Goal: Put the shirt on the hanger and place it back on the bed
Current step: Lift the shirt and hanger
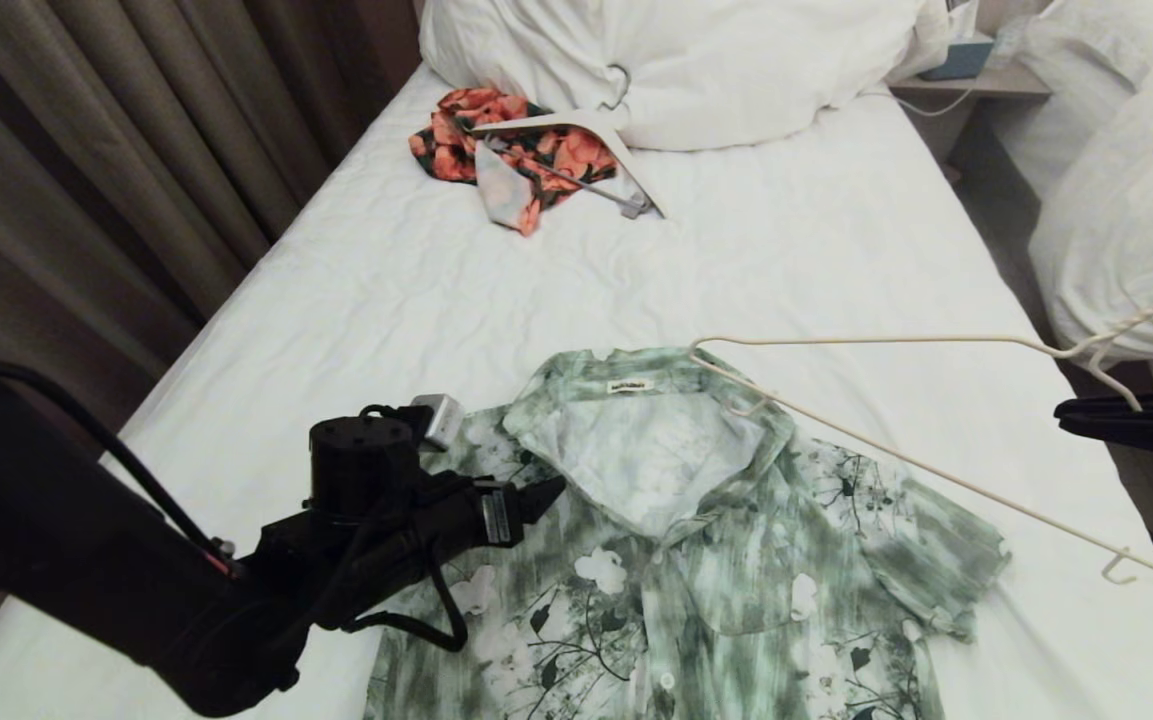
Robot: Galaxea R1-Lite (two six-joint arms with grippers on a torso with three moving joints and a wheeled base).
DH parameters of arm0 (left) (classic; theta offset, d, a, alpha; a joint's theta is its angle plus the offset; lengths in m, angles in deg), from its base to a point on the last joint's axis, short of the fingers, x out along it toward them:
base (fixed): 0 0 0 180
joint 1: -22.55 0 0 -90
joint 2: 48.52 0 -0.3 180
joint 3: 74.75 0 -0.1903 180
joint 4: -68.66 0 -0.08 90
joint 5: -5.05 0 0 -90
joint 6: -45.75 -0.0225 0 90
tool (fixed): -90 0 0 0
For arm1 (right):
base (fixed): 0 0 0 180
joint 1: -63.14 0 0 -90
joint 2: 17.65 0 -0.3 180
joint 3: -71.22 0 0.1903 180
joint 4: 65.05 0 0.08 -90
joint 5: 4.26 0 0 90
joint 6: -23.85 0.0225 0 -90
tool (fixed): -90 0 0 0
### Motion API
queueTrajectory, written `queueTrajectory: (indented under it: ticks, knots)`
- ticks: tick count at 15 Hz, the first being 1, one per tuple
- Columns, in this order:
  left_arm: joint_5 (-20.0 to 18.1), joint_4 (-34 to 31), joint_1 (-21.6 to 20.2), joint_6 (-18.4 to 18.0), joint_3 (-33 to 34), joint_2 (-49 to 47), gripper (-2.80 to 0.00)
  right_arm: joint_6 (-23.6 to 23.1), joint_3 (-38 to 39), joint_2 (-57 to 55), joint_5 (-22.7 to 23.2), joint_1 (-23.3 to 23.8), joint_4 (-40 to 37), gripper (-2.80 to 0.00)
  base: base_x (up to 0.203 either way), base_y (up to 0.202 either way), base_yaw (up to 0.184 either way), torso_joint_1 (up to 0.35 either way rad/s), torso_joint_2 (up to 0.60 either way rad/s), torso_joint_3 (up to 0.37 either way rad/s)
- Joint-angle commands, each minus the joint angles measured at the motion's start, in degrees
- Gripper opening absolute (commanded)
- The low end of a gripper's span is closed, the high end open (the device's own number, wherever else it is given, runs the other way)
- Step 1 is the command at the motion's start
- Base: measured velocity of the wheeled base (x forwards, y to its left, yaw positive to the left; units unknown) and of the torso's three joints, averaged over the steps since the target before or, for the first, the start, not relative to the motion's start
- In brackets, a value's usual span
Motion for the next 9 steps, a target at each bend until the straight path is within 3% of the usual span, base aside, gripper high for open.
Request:
queueTrajectory:
  ticks: [1, 4, 9]
  knots:
    - [-0.02, 0.21, 0.18, -0.29, 2.86, 3.77, 0.00, -0.39, -0.01, -0.34, 0.44, -0.06, -0.15, -2.80, 0.000, 0.000, 0.000, 0.000, 0.00, 0.000]
    - [0.79, -0.13, 2.33, -0.30, 0.23, 3.73, 0.00, -0.39, -0.01, -0.24, 0.44, -1.77, -0.15, -2.80, 0.000, 0.000, 0.000, 0.000, 0.00, 0.000]
    - [4.28, -0.25, 3.55, -0.22, -7.37, -6.56, 0.00, -0.39, 0.16, 0.01, 0.50, -1.70, -0.24, -2.80, 0.000, 0.000, 0.000, 0.000, 0.00, 0.000]
